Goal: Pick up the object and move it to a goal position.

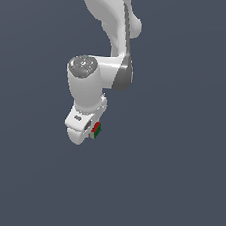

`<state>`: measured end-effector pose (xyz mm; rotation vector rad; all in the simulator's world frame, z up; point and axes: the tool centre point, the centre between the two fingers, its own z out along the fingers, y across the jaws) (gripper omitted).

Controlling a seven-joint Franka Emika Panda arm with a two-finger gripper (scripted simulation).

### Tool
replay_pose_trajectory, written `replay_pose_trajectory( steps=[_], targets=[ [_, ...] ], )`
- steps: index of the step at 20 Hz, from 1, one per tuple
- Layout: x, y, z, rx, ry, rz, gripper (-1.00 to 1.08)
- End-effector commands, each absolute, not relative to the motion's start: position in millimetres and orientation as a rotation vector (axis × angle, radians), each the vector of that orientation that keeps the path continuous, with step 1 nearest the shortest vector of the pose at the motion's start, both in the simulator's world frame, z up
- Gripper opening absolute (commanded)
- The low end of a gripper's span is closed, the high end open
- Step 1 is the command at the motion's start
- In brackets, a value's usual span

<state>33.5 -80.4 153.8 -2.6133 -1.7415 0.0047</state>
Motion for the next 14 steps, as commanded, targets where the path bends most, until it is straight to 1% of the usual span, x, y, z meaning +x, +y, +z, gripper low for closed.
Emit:
replay_pose_trajectory(
  steps=[1,14],
  targets=[
    [29.6,-86.7,185.0,-2.614,-1.743,0.001,-1.0],
    [10.8,-119.3,335.7,-2.612,-1.744,-0.001,-1.0]
  ],
)
